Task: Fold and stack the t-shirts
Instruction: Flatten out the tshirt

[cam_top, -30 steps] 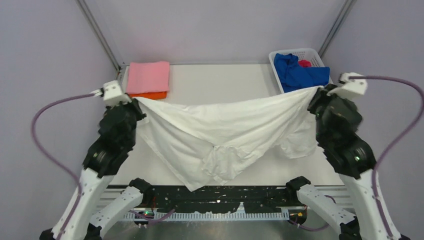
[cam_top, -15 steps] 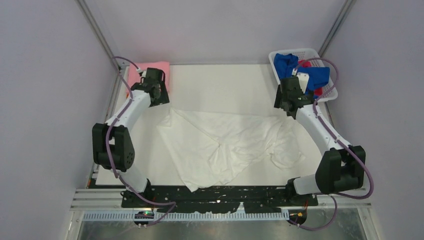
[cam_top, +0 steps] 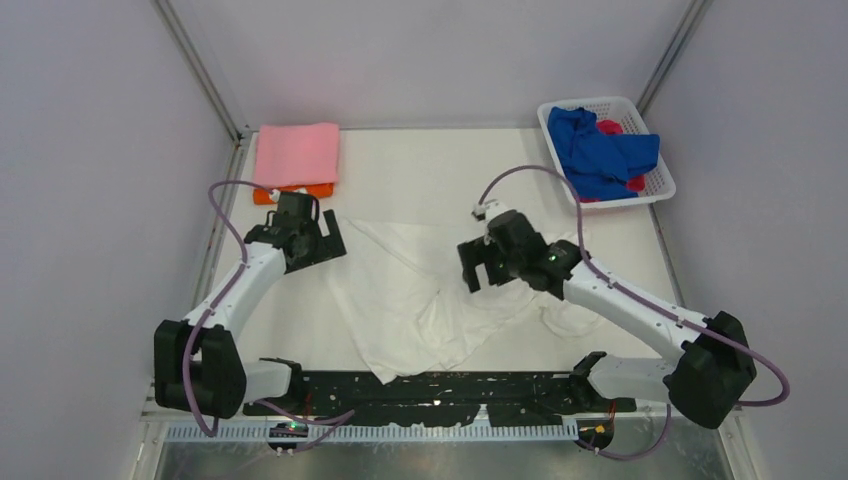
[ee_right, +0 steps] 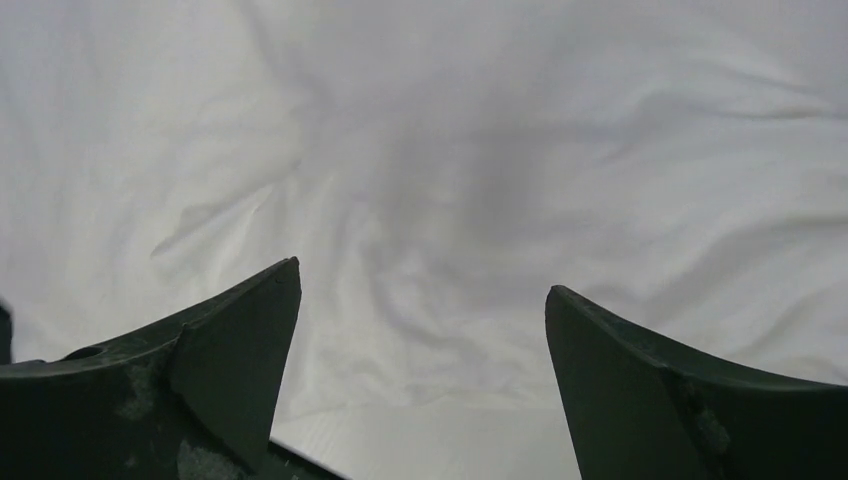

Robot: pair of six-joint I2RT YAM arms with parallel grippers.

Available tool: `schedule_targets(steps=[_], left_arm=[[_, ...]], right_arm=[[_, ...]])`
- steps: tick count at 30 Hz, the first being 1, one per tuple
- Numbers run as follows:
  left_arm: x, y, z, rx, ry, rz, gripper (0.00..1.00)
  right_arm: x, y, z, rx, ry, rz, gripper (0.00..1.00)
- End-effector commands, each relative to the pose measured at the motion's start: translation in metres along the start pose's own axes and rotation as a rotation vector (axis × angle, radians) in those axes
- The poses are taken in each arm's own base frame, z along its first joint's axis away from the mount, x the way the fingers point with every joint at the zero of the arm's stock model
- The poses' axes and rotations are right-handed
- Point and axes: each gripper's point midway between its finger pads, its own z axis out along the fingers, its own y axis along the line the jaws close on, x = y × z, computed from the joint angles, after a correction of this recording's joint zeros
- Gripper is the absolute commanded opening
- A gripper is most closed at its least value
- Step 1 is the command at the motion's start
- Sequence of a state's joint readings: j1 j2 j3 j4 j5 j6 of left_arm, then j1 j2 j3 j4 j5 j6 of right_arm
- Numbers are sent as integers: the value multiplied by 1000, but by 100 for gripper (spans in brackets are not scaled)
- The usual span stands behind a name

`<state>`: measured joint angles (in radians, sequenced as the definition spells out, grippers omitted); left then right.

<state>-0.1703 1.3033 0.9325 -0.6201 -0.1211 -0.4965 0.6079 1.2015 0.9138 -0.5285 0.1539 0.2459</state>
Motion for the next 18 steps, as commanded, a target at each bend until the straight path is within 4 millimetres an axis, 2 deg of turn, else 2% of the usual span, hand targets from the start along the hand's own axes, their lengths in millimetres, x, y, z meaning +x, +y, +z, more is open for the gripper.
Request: schedule_targets(steps=[1, 3, 7, 10, 11, 13, 18], left_arm=[[7, -14, -6, 109, -39, -48, 100], [12, -13, -6, 112, -34, -47, 100], [19, -14, -4, 134, -21, -46, 100], [23, -12, -4, 130, -21, -41, 100], [25, -10, -4, 125, -20, -41, 100], [27, -9, -4, 123, -20, -40, 100], [29, -7, -4, 121, -21, -39, 100]], right_arm=[[78, 107, -24, -427, 182, -246, 97], [109, 135, -38, -529, 232, -393, 93], [152, 167, -54, -659, 275, -620, 86], [168, 174, -49, -671, 298, -677, 80], [168, 176, -47, -666, 300, -679, 75], [174, 179, -42, -658, 325, -685, 70], [194, 175, -24, -567, 394, -695, 68]])
